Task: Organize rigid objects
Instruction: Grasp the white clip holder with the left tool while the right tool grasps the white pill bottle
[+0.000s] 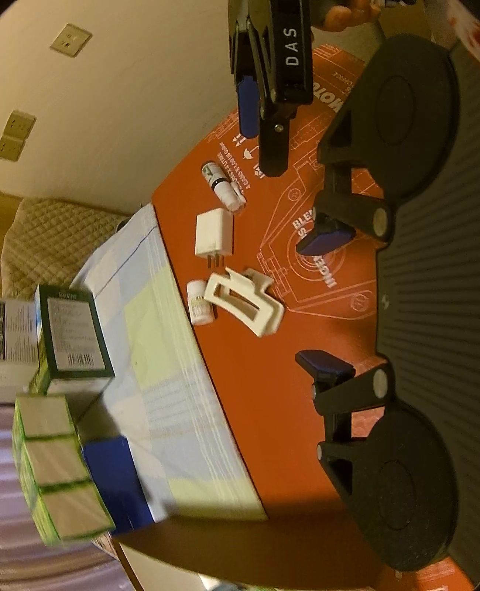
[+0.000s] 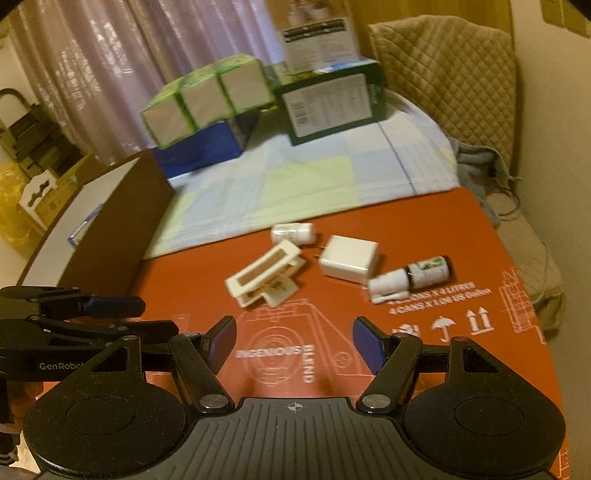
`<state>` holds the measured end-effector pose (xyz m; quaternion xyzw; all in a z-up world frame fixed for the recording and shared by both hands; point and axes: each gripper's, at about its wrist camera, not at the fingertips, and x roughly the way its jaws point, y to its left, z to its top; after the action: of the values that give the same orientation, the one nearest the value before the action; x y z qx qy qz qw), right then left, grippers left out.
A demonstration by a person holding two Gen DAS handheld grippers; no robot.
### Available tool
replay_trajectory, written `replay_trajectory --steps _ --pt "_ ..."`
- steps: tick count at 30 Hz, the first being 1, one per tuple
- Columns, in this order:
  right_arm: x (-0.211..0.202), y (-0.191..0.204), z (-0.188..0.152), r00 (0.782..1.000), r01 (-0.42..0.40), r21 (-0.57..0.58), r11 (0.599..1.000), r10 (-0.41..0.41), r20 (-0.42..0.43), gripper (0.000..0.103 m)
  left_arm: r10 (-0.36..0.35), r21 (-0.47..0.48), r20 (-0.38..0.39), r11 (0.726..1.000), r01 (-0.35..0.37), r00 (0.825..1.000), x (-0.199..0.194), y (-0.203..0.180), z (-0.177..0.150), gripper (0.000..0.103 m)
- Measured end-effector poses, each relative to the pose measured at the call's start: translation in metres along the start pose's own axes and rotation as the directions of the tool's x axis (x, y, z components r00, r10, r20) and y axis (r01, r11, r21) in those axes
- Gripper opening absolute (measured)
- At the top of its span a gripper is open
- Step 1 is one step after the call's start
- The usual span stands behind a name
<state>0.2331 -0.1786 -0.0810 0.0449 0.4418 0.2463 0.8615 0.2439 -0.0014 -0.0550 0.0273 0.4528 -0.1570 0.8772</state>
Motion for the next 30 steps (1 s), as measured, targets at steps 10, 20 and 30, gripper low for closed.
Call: replay_trajectory --steps 10,20,30 --pt "0.013 -0.028 0.001 0.997 0.074 0.06 0.995 -0.074 -0.007 0.067 -0.022 0.121 0.001 0.992 0.022 1.0 0.049 -0.009 0.025 0.06" --pt "0.031 -0.046 0.013 0.993 0.116 0.114 0.987 -0.116 -0.006 0.067 -0.026 0.199 -0.046 0.979 0.035 0.999 0.097 -0.011 0.045 0.06" --pt "0.044 -0.052 0.018 0.992 0.122 0.132 0.984 -0.119 -0.035 0.067 -0.052 0.23 -0.074 0.971 0.068 0.996 0.121 -0.009 0.053 0.046"
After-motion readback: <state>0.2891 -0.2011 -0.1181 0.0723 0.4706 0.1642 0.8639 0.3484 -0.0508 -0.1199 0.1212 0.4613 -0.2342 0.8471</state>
